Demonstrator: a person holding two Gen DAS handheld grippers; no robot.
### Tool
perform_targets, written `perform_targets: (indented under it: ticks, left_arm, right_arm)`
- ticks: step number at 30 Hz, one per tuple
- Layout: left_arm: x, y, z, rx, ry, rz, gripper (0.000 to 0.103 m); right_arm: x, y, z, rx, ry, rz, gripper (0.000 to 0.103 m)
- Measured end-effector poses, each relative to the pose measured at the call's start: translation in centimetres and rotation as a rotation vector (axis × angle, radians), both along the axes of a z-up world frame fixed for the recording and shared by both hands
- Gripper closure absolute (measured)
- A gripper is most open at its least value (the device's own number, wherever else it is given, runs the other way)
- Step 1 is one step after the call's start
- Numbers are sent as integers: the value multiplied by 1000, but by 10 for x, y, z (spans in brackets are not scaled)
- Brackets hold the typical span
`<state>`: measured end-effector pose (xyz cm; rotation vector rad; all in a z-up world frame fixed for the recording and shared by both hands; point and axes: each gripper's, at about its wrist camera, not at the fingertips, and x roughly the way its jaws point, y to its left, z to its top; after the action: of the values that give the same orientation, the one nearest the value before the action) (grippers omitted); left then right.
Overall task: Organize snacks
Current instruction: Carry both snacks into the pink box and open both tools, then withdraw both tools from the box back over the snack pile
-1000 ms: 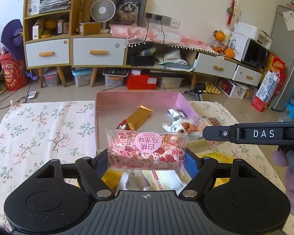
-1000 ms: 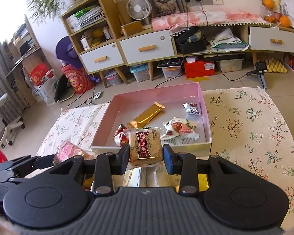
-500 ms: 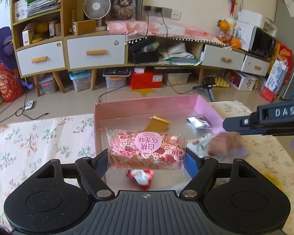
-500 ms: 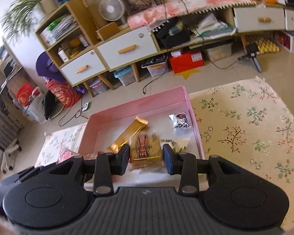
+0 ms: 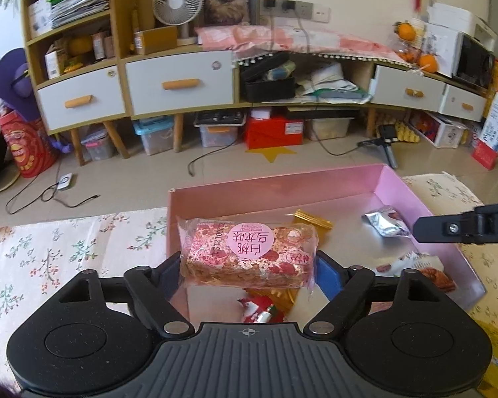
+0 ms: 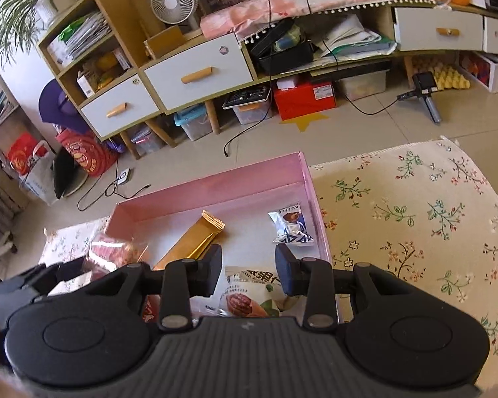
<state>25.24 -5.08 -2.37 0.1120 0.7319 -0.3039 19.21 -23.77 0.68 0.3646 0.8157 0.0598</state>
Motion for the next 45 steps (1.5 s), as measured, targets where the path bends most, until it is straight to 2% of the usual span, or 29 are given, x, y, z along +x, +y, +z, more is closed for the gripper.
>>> perform_targets:
  ticks: [7,13,17,22,28,41,45]
  left_arm:
    - [-8,6,6,-17,3,8,10]
    - [-24,8,18,-5,5,-4,9]
    - [-41,9,29,1,-7,-14,6]
    - [-66,13,42,-23,1,-21,3]
    - [-97,19,50,-30,22,-40,1]
    - [-157,32,46,49,46,-52,0]
    - [-170,40,41,26,46,-51,0]
  right_arm:
    - [-2,1,5,8,-10,8,53]
    - [-14,2,12,13,-23,9,43]
    - [-26,5,21,6,-37,12,37]
    - [-47,9,35,-9,-68,24,22]
    - [-76,13,47,-15,-96,37,9]
    - [-128,28,47,-109,-137,82,1]
    - [-138,31,41,-123,-145,94,0]
